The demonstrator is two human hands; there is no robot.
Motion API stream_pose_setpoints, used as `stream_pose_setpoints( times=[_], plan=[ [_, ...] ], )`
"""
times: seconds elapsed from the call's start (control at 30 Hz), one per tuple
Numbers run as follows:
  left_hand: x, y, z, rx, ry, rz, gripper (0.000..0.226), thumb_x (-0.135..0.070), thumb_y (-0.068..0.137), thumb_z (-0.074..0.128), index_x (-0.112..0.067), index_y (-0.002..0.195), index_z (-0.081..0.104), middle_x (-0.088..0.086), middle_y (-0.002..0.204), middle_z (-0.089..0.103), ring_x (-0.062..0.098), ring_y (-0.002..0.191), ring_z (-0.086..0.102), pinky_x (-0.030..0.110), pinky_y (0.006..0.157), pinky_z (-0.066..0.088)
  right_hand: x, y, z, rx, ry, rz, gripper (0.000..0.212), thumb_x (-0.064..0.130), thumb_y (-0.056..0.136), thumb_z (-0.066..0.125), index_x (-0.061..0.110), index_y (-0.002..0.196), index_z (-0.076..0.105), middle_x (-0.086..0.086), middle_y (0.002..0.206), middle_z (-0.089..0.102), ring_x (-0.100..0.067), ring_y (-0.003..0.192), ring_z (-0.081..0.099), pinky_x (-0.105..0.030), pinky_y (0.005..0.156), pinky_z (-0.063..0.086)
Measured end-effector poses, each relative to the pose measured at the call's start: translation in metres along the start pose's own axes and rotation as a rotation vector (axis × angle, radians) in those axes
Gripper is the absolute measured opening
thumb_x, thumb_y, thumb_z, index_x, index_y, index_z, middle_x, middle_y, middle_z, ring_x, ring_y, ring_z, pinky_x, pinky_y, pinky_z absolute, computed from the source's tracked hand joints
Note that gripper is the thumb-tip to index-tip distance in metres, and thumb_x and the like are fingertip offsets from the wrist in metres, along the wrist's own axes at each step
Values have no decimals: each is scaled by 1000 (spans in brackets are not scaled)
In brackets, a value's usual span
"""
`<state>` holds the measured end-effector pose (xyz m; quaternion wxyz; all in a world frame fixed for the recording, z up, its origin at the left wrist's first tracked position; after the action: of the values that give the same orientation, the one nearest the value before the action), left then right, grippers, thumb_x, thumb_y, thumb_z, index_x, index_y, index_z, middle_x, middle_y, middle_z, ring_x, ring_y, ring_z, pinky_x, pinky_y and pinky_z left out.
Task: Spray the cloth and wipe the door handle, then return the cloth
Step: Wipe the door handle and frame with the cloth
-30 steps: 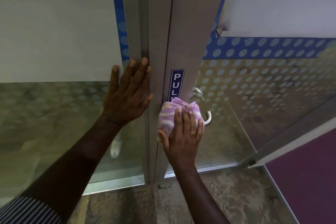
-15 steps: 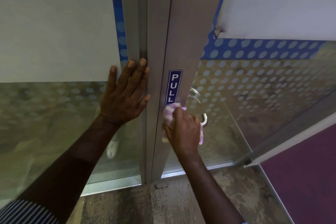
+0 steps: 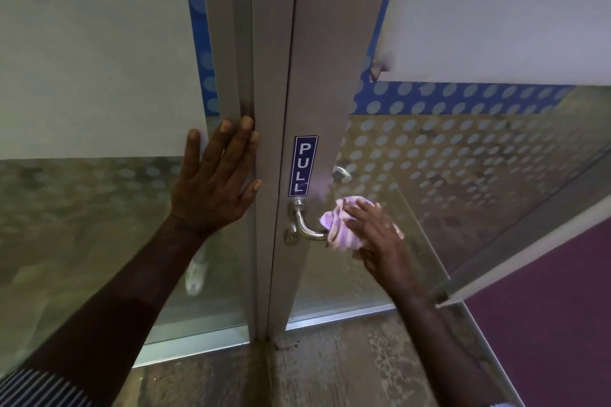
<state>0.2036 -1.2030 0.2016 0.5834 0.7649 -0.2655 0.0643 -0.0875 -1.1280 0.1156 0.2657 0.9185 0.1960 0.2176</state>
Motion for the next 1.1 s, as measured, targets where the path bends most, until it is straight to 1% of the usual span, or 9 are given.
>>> stream_pose_setpoints(
  times=[0.13,0.27,0.47,0.63,0.77,0.87,0.97,1.03,1.1],
  plan=[
    [-1,1,-1,1,-4,1,73,-43,106,37,0,163,21,15,174,4,34,162,0,57,130,-4,33,-16,26,-485,460,528,65,-18,67,52,6,127,61,-11,152,53,-27,148,44,-38,121,37],
    [-1,2,-2,6,-10,-7,74,-43,106,37,0,164,19,14,174,1,33,162,-2,57,130,-5,41,-19,51,-920,1061,1082,57,-19,84,57,7,135,53,-16,132,64,-35,112,66,-50,98,52],
    [-1,2,-1,11,3,-6,75,-43,105,39,-1,164,18,14,174,1,33,162,-2,57,130,-5,60,-13,66,-701,1795,1176,33,-1,78,61,19,104,65,-3,81,72,-14,62,71,-35,59,62],
    [-1,2,-2,17,1,0,74,-43,106,37,-1,164,18,14,174,0,33,162,-2,57,130,-4,77,-22,82,-529,2016,1243,27,16,94,51,20,95,77,-2,84,76,-24,74,76,-50,86,57],
    [-1,2,-2,7,-5,3,74,-43,106,36,0,164,19,15,174,1,33,162,-1,57,130,-4,75,-54,73,-320,1760,1322,30,1,81,59,15,106,67,-11,94,69,-31,90,65,-61,113,40],
    [-2,1,-1,8,2,2,73,-43,107,34,-1,164,18,14,174,1,32,162,-2,56,130,-5,80,-85,48,-186,1446,1299,34,-9,87,58,9,111,72,-19,99,74,-31,83,74,-46,74,65],
    [-1,2,-1,16,-3,2,73,-43,107,32,-1,164,16,14,175,-2,32,162,-4,56,130,-6,85,-65,8,-323,1248,1070,41,8,71,75,21,110,76,-14,97,77,-31,80,72,-33,60,60],
    [-1,2,-1,20,-4,0,73,-43,107,33,-2,164,16,13,175,-2,31,162,-4,56,130,-6,91,-31,-16,-379,853,814,62,27,70,78,29,130,66,-5,117,76,-21,101,75,-35,79,63],
    [-1,2,-1,24,5,-3,73,-43,107,35,-1,164,17,13,175,0,32,162,-3,56,130,-6,104,6,-14,-283,307,592,87,42,82,72,26,159,33,-6,161,44,-18,149,42,-49,123,32]
  ],
)
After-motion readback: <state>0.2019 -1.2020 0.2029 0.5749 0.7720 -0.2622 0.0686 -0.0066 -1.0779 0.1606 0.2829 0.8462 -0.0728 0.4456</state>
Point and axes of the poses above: each hand's wrist, its own y-axis towards the middle knuckle, its own z-axis out of the palm, x = y × z, the point moved 6 cm from there along y, towards the middle knuckle
